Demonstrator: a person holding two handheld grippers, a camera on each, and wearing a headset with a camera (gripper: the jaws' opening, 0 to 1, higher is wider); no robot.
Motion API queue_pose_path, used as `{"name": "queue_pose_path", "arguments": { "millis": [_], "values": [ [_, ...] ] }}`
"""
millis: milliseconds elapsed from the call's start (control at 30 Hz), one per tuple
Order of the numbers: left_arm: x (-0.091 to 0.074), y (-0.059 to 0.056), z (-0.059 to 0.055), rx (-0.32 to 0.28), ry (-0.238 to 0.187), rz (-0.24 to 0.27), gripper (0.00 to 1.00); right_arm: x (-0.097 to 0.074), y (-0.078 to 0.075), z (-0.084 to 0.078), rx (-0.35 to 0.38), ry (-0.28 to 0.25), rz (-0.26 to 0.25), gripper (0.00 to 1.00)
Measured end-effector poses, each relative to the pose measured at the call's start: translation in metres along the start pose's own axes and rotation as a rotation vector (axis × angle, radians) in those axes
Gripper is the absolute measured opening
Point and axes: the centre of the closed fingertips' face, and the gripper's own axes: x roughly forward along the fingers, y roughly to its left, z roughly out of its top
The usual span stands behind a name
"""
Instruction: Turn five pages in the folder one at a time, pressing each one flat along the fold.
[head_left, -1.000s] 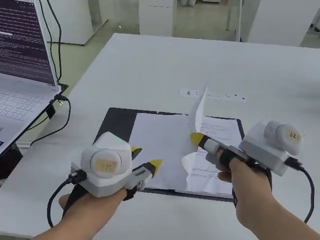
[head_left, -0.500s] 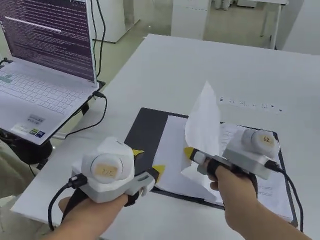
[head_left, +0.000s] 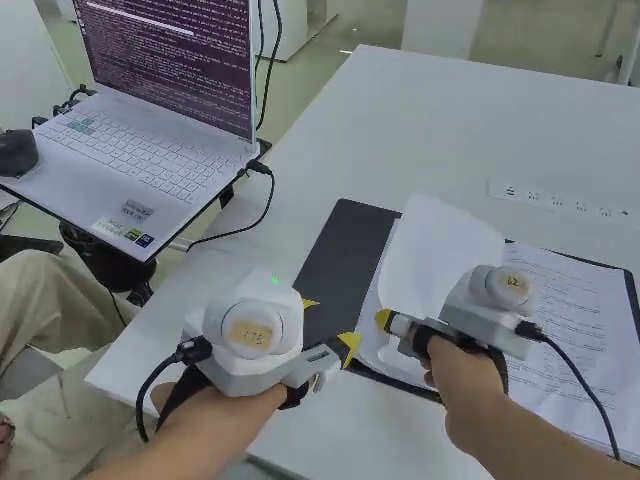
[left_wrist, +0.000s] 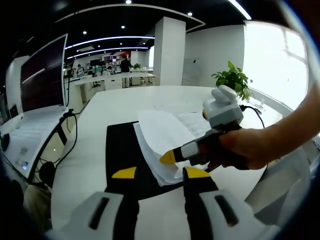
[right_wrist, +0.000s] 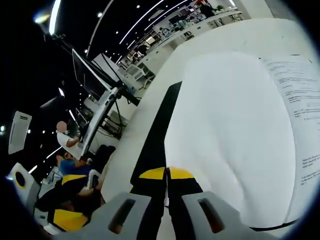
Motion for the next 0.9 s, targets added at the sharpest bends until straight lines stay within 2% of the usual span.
{"name": "queue_pose_path", "arguments": {
  "millis": [100, 267, 367, 500, 533, 600, 733, 900],
  "values": [
    [0.003, 0.001, -0.005, -0.008, 0.015, -0.007, 0.34, 0.008, -0.003, -0.01, 0.01, 0.028, -0.008, 0.0],
    [0.008, 0.0, -0.011, -0.016, 0.036, -0.016, 0.34, 0.012, -0.012, -0.016, 0.054, 0.04, -0.016, 0.0],
    [0.012, -0.001, -0.014, -0.019, 0.045, -0.023, 0.34, 0.012, -0.012, -0.018, 0.081, 0.044, 0.001, 0.0],
    [0.016, -0.004, -0.017, -0.016, 0.055, -0.03, 0.33, 0.011, -0.006, -0.018, 0.071, 0.043, 0.036, 0.06],
    [0.017, -0.004, -0.018, -0.014, 0.058, -0.03, 0.33, 0.012, -0.003, -0.019, 0.077, 0.036, 0.064, 0.07],
    [0.018, -0.004, -0.019, -0.017, 0.063, -0.032, 0.33, 0.012, 0.004, -0.024, 0.086, 0.059, 0.1, 0.07],
    [0.021, -0.005, -0.019, -0.013, 0.069, -0.032, 0.33, 0.008, 0.01, -0.023, 0.076, 0.043, 0.126, 0.09],
    [0.033, -0.009, -0.024, -0.002, 0.087, -0.043, 0.32, -0.004, 0.005, -0.013, 0.065, 0.013, 0.134, 0.09]
  ]
}}
